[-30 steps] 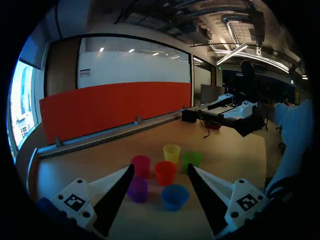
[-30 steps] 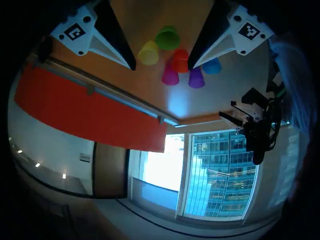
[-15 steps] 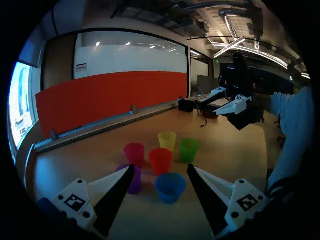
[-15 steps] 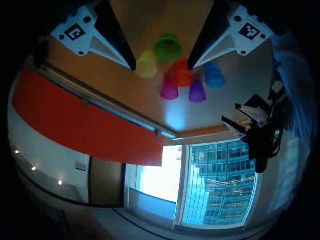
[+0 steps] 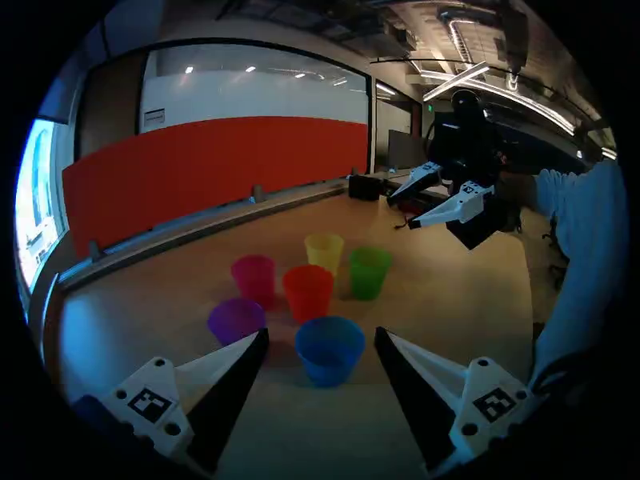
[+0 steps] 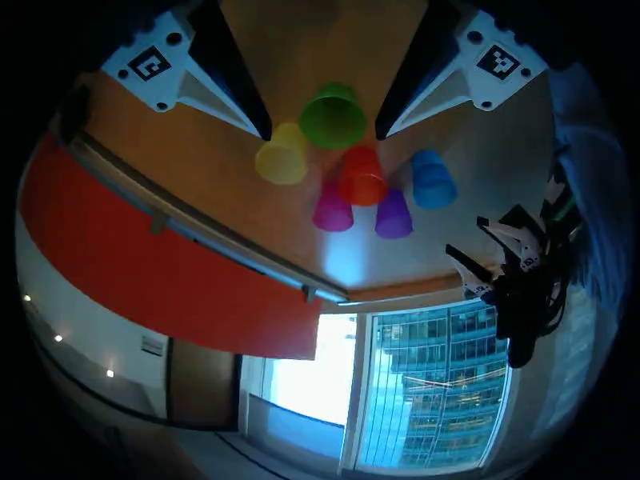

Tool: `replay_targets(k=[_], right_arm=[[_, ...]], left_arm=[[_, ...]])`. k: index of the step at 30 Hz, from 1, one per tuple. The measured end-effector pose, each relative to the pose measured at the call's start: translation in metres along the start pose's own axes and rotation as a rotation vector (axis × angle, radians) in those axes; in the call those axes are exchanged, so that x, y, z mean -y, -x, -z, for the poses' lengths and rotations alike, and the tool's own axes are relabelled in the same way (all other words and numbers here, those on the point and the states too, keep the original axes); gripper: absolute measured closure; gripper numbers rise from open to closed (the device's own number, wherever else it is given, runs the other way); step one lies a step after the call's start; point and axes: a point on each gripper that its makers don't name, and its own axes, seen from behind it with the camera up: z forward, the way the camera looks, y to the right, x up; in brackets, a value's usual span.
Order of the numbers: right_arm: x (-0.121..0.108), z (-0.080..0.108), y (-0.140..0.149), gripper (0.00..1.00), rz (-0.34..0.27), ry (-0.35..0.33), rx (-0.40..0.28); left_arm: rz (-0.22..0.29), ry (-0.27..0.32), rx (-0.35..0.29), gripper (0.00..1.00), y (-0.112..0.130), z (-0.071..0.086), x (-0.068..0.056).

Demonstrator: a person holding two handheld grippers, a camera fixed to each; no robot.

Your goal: Pour water

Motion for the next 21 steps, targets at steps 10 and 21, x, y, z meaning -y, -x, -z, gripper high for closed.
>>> replay_targets(k=[10,21], right_arm=[[0.005,-0.017,0.024,0.0,0.003,-0.028,0.06],[0.005,-0.032,0.051,0.0,-0.007,-0.047,0.127]], left_arm=[[-0.003,0.014,0.05,0.01,0.022,-0.008,-0.002],[-0.026,0.029,0.126,0.02,0.051,-0.019,-0.004]])
